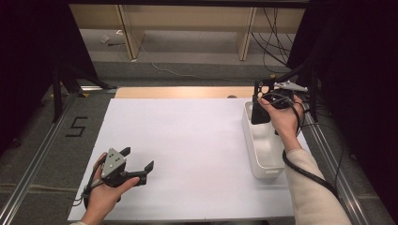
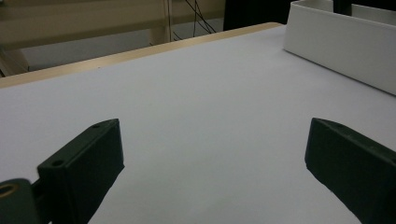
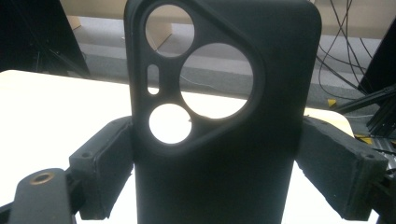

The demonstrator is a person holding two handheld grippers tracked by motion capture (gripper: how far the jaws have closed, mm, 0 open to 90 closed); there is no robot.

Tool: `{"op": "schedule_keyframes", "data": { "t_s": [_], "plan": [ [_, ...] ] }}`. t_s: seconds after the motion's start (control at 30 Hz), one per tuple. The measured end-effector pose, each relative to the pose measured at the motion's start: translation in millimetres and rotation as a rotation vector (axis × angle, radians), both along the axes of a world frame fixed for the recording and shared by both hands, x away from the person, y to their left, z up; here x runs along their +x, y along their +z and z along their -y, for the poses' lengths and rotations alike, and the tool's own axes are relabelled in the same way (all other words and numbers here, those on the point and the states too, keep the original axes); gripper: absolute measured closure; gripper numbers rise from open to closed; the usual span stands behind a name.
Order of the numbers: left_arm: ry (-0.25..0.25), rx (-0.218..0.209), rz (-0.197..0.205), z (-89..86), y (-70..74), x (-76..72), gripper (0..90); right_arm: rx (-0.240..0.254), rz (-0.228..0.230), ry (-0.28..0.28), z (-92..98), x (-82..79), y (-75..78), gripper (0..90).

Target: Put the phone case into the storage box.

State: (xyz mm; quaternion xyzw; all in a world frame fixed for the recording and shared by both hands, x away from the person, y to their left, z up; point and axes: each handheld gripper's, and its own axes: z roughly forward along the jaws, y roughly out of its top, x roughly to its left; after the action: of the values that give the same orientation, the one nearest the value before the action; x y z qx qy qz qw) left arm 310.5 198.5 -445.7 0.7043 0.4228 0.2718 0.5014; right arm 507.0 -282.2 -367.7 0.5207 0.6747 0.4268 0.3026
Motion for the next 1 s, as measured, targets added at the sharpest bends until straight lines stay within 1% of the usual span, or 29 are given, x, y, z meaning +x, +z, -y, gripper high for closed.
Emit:
{"op": "schedule_keyframes", "data": {
  "t_s": [0.8,1.0],
  "plan": [
    [0.001,-0.003,-0.001,-0.1,-0.2,0.2,4.0,-0.003,-0.008,-0.001,-2.8,8.2,1.4,15.7],
    [-0.002,-0.002,-0.002,0.2,-0.4,0.2,4.0,0.000,-0.012,-0.006,-2.7,9.7,-0.3,15.7]
  ]
}}
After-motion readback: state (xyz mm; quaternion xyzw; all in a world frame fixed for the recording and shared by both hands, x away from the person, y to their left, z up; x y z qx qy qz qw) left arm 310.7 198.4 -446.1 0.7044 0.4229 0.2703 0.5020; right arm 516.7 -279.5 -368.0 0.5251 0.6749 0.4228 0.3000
